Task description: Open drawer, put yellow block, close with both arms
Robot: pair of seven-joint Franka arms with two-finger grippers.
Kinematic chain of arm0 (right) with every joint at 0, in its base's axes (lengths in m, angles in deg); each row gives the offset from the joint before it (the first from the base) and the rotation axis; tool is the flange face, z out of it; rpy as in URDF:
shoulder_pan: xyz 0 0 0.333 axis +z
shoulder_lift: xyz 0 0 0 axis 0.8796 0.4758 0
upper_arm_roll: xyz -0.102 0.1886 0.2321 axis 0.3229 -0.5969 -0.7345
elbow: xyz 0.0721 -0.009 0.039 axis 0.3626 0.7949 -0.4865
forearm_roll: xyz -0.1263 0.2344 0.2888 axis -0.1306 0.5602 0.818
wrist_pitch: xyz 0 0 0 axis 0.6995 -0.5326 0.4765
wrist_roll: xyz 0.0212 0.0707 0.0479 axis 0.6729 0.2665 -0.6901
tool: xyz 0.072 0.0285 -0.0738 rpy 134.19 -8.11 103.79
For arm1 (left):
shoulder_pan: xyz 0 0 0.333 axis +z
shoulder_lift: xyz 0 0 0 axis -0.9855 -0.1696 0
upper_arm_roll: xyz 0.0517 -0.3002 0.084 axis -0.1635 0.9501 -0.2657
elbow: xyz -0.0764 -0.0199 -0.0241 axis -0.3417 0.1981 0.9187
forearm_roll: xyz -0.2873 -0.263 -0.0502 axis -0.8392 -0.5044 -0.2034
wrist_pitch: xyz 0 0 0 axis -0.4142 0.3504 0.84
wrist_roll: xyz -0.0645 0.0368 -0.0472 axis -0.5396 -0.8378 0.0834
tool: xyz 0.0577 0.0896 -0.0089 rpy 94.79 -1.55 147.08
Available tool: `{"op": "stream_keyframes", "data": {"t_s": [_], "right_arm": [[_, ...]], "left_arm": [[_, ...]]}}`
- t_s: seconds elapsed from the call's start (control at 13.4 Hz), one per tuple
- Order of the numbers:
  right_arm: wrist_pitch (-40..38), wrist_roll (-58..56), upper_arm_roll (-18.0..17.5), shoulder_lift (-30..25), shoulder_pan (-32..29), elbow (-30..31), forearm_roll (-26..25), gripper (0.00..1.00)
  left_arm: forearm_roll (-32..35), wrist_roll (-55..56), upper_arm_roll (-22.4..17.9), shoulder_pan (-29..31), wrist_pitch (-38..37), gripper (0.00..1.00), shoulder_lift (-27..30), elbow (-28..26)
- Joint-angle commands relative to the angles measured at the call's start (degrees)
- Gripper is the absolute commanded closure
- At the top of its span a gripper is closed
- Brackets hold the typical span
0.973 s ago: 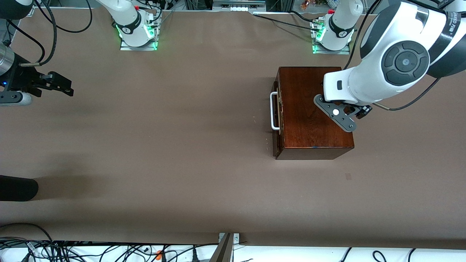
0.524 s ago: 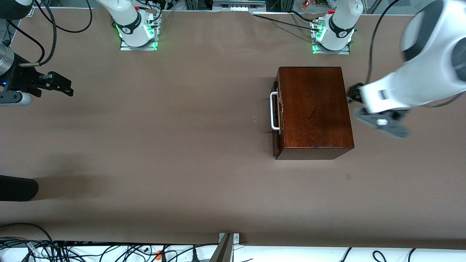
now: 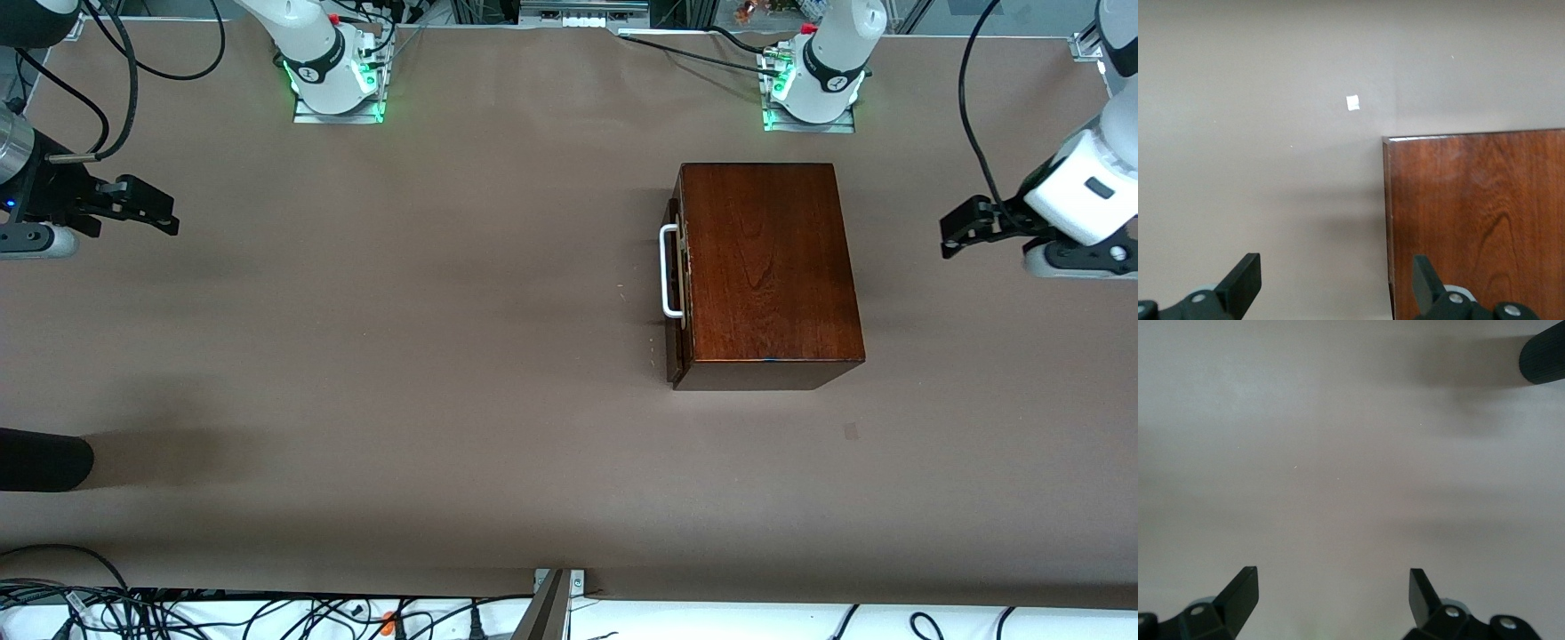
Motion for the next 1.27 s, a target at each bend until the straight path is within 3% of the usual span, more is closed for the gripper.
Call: {"op": "stream_keyframes", "data": {"t_s": [0.0,1.2], "right_arm": [[-0.1,-0.1,0.0,0.1,-0.4,-0.6,0.8,0.00],[-0.1,-0.2,0.0,0.1,-0.3,-0.6,0.8,0.00]], "left_arm": [[-2.6,1.1,-1.0,0.3,2.7,0.00,4.1,-5.1],[-0.5,0.7,-1.7,0.3,-3.0,0.00,4.5,-3.8]]}}
